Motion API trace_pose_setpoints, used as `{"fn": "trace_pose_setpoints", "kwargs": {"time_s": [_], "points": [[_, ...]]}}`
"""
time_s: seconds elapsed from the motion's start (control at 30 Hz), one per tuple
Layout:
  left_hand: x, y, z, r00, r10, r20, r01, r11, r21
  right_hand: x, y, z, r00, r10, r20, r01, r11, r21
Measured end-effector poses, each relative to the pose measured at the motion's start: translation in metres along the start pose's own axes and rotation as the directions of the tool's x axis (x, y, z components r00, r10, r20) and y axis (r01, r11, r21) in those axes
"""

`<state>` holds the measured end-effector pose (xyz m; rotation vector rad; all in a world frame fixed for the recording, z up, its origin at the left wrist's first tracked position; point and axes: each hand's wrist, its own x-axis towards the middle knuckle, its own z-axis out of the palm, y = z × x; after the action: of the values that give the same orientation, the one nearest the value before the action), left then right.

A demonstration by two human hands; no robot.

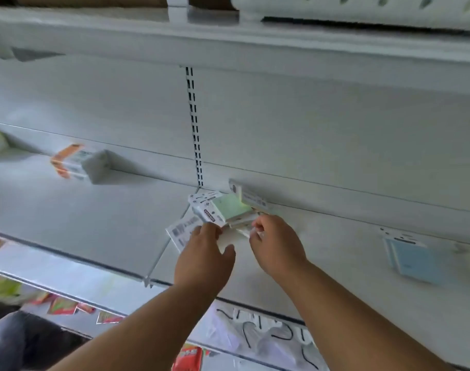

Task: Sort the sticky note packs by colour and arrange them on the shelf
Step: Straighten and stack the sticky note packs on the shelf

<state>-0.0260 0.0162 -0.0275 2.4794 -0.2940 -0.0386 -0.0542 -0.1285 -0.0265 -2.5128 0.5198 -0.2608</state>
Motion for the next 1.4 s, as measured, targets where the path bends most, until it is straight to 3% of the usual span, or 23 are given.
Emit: {"fn": "trace_pose_setpoints", "kwargs": {"time_s": [0.07,0.2,0.3,0.43,0.57,0.63,0.7,0.77,0.8,0.87,1.0,1.17,1.4], "points": [[0.014,-0.019,-0.01,0.999,-0.04,-0.015,0.041,0.998,0.054,0.012,-0.02,0.015,0.999,-0.021,0.024,0.021,1.0,0.013],[0.032,-0.051,-0.014,0.983,-0.157,0.099,0.127,0.959,0.255,0.02,-0.049,0.043,0.988,0.015,0.156,-0.016,1.0,0.008],[0.035,-0.064,-0.017,0.99,-0.086,0.116,0.04,0.936,0.35,0.017,-0.057,0.06,0.964,0.081,0.254,-0.093,0.995,0.037],[0.036,-0.076,-0.027,0.997,0.014,0.081,-0.044,0.929,0.369,0.014,-0.064,0.064,0.945,0.192,0.265,-0.259,0.934,0.247],[0.016,-0.079,-0.035,0.985,-0.072,-0.155,0.081,0.995,0.057,0.004,-0.069,0.065,0.97,0.154,0.19,-0.22,0.89,0.398],[0.006,-0.075,-0.034,0.97,-0.171,-0.175,0.151,0.981,-0.122,-0.003,-0.069,0.063,0.97,0.18,0.165,-0.236,0.867,0.438],[-0.001,-0.063,-0.028,0.953,-0.294,-0.077,0.241,0.884,-0.401,-0.009,-0.064,0.056,0.962,0.234,0.138,-0.272,0.841,0.468],[-0.011,-0.043,-0.021,0.916,-0.388,0.103,0.352,0.652,-0.672,-0.017,-0.053,0.04,0.943,0.296,0.151,-0.331,0.796,0.506],[-0.018,-0.031,-0.017,0.9,-0.395,0.184,0.391,0.547,-0.74,-0.021,-0.045,0.03,0.934,0.322,0.153,-0.353,0.774,0.526],[-0.033,-0.009,-0.006,0.896,-0.343,0.283,0.428,0.496,-0.756,-0.031,-0.021,0.009,0.934,0.343,0.094,-0.339,0.776,0.533],[-0.062,0.036,0.038,0.922,-0.151,0.357,0.367,0.637,-0.678,-0.057,0.046,-0.043,0.927,0.373,-0.032,-0.32,0.836,0.446],[-0.104,0.118,0.107,0.96,0.022,0.28,0.112,0.884,-0.454,-0.093,0.15,-0.112,0.891,0.429,-0.149,-0.379,0.883,0.276],[-0.146,0.2,0.175,0.947,0.088,0.308,-0.046,0.989,-0.14,-0.119,0.255,-0.166,0.874,0.48,-0.072,-0.475,0.877,0.075]]}}
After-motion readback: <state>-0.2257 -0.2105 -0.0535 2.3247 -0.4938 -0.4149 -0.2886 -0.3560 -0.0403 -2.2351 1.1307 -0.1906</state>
